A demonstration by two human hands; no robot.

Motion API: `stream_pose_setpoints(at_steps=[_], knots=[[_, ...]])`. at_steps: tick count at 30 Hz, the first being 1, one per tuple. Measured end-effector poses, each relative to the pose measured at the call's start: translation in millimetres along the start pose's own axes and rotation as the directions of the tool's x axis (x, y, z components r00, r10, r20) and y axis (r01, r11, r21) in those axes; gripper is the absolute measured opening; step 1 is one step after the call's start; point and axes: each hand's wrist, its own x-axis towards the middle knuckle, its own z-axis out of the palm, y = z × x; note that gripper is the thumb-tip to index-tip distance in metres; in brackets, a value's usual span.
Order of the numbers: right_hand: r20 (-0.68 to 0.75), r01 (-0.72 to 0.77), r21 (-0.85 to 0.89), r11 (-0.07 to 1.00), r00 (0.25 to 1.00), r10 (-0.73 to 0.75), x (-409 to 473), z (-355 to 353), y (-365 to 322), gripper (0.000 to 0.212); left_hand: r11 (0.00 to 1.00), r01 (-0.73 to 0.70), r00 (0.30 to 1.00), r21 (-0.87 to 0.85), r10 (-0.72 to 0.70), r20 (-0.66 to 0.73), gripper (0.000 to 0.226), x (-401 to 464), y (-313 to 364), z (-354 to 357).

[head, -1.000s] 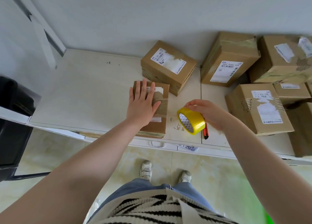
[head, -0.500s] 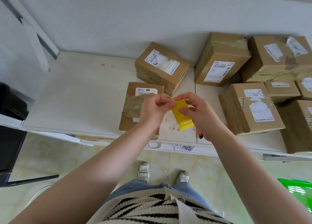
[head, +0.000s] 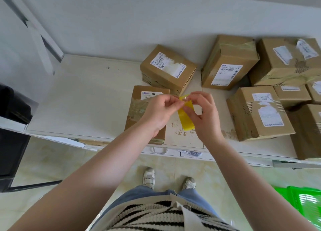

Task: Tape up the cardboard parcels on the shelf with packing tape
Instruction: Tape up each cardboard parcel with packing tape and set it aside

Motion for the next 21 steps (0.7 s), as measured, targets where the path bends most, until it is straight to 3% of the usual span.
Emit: stream_pose_setpoints(at_steps=[4,7,10,15,19,21], knots=[[-0.057,-0.111,0.082,0.990,0.992,0.116,-4.1,2.8,-4.6,0.039,0.994,-0.067,0.997,0.083,0.069,-0.021,0.009,1.8,-0.6,-2.9],[-0.074,-0.015,0.012,1.000,0.997,0.016,-7.4,2.7,-6.8,0.045,0.997,-0.036,0.997,0.075,0.041,-0.064,0.011,5.7,-0.5,-3.5],[-0.048,0.069,-0.080,0.994,0.996,-0.073,-6.5,3.4,-9.2,0.034,0.998,0.003,0.996,0.059,0.003,-0.090,0.018,7.7,-1.6,-0.5],[-0.037,0.061,-0.147,0.987,0.997,-0.067,-2.2,8.0,-2.7,0.009,0.998,0.011,0.995,0.066,-0.005,-0.095,0.020,4.7,-1.1,3.0],[-0.032,-0.102,-0.072,0.992,0.994,0.100,3.5,11.2,-4.5,0.016,0.979,-0.083,0.984,0.184,0.111,-0.143,0.010,2.7,-3.1,3.5],[0.012,-0.267,0.018,0.964,0.964,0.267,9.2,11.8,-5.2,0.015,0.961,-0.215,0.964,0.177,0.237,-0.118,0.033,1.6,-5.3,0.9]])
